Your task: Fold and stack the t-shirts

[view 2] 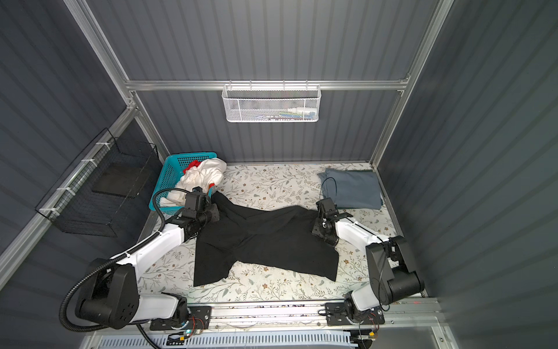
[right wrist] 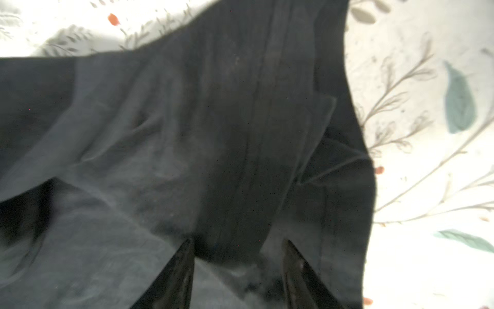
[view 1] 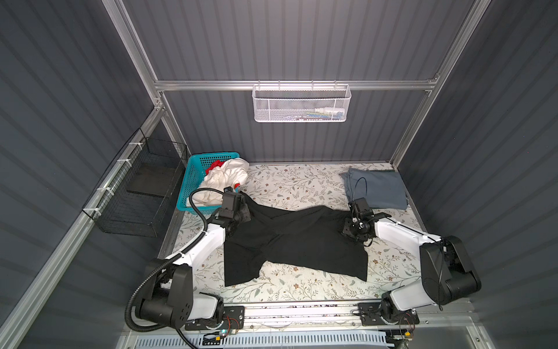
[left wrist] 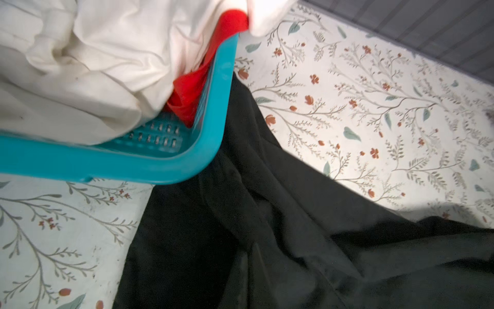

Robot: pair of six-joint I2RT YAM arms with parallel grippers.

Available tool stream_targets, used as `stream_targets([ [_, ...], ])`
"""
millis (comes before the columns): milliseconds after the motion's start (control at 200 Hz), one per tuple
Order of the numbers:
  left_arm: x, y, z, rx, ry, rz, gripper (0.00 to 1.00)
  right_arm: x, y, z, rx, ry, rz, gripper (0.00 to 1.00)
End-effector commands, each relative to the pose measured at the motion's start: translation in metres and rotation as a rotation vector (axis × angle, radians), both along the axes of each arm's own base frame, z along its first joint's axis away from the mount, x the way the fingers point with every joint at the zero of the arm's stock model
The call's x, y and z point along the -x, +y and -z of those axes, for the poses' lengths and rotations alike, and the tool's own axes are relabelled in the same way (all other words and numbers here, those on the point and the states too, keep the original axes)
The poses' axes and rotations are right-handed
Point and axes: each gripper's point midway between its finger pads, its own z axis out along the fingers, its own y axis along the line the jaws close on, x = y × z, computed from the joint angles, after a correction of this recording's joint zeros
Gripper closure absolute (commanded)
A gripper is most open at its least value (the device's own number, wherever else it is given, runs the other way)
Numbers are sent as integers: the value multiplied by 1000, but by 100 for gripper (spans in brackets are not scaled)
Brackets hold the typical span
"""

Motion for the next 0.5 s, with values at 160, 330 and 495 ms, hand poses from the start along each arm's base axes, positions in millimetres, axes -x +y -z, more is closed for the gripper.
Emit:
stream_targets([
  [160, -17, 1, -37, 24, -83, -37, 100, -17, 5, 9, -10, -1, 3, 50],
  [330, -23, 0, -41, 17, -83, -38, 100, -23, 4, 4, -23, -15, 19, 81],
  [495, -24, 9, -46, -23, -88, -73, 100, -31, -4, -15, -2, -54, 16, 90],
])
